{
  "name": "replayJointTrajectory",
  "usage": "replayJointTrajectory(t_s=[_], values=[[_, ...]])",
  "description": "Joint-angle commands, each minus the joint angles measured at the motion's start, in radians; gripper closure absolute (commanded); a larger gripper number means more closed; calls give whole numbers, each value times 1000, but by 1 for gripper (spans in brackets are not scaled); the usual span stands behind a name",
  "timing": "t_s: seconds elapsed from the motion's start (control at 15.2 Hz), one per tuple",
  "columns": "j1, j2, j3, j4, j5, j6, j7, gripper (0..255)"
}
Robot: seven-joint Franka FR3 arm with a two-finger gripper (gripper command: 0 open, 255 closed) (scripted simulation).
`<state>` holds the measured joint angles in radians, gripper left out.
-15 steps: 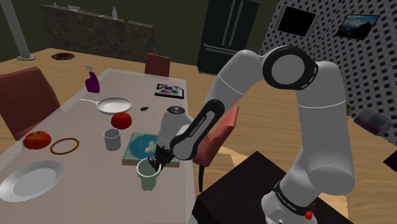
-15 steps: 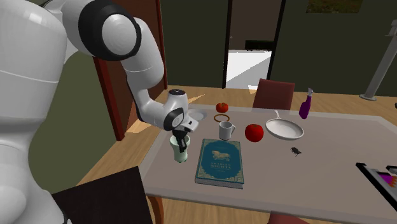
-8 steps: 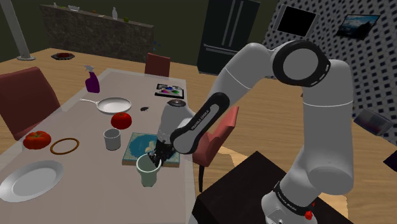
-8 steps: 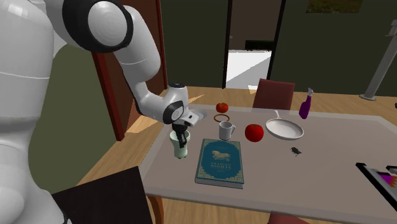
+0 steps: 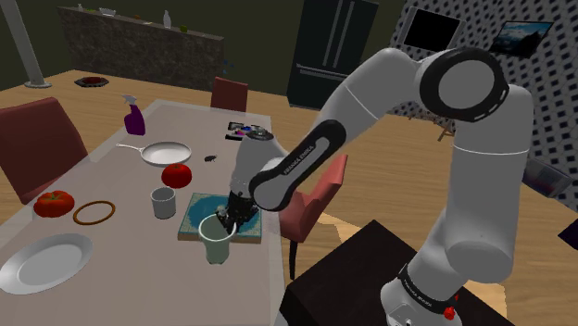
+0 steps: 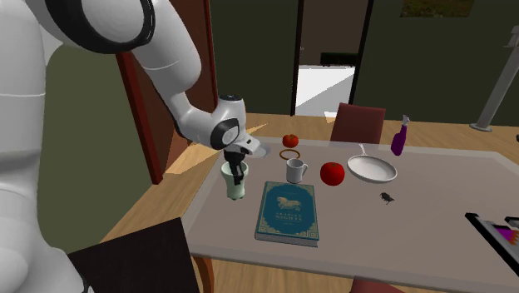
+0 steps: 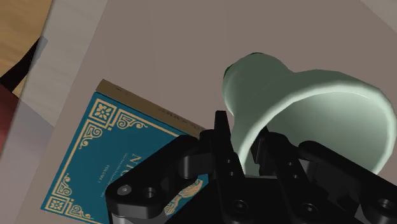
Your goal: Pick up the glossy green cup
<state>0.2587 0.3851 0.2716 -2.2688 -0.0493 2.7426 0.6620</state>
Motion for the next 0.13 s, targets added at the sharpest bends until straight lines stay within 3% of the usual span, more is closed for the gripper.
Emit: replayJointTrajectory(t_s=[0.0,0.07], values=[[-3,-17,5,-3,6,-13,-2,255],[-3,-16,5,-3,6,-13,-2,255]])
